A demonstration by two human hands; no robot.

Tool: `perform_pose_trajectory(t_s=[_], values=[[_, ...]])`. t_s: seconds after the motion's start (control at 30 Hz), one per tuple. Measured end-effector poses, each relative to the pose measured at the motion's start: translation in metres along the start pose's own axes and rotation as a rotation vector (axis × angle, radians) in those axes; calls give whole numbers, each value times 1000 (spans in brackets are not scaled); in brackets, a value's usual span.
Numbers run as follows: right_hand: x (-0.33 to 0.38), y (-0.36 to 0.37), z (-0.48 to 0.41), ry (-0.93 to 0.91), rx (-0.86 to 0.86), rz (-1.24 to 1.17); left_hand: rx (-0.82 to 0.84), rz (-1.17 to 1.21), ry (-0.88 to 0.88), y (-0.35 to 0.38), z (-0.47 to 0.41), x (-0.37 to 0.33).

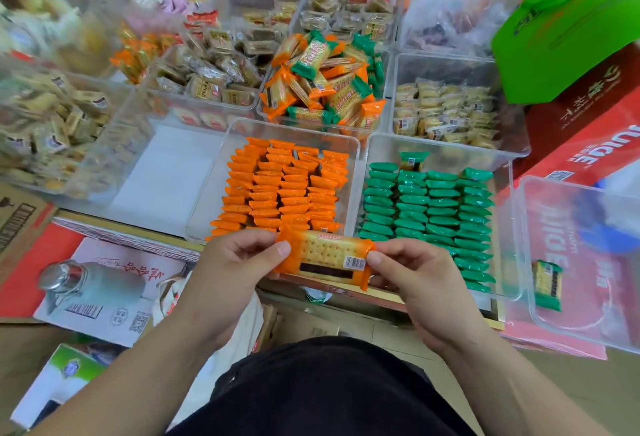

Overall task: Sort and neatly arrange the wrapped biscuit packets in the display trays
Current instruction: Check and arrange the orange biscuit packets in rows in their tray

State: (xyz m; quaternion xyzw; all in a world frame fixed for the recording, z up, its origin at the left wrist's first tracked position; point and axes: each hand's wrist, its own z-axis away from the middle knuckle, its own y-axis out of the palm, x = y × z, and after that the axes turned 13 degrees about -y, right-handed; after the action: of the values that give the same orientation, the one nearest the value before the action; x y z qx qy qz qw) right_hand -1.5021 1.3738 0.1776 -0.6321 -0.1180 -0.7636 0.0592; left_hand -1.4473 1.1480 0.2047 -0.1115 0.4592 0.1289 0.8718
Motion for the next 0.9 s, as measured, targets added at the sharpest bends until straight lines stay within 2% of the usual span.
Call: perform_pose_trajectory(t_s=[0.13,0.27,0.43,0.53,0.77,0.9], values=[[1,-9,2,60,44,-96,132,133,-118,-3,2,5],[1,-11,1,146,67,-208,127,137,-173,-4,3,7],[1,-8,-2,255,150,-462,161,204,-242,-2,1,10],[-3,-10,-1,283,153,-497,162,259,-277,-1,1,11],[-1,-2,2,189,55,-408,197,321,-146,-7,3,2],[7,1,4,214,50,-537,201,259,-66,-2,6,-4]])
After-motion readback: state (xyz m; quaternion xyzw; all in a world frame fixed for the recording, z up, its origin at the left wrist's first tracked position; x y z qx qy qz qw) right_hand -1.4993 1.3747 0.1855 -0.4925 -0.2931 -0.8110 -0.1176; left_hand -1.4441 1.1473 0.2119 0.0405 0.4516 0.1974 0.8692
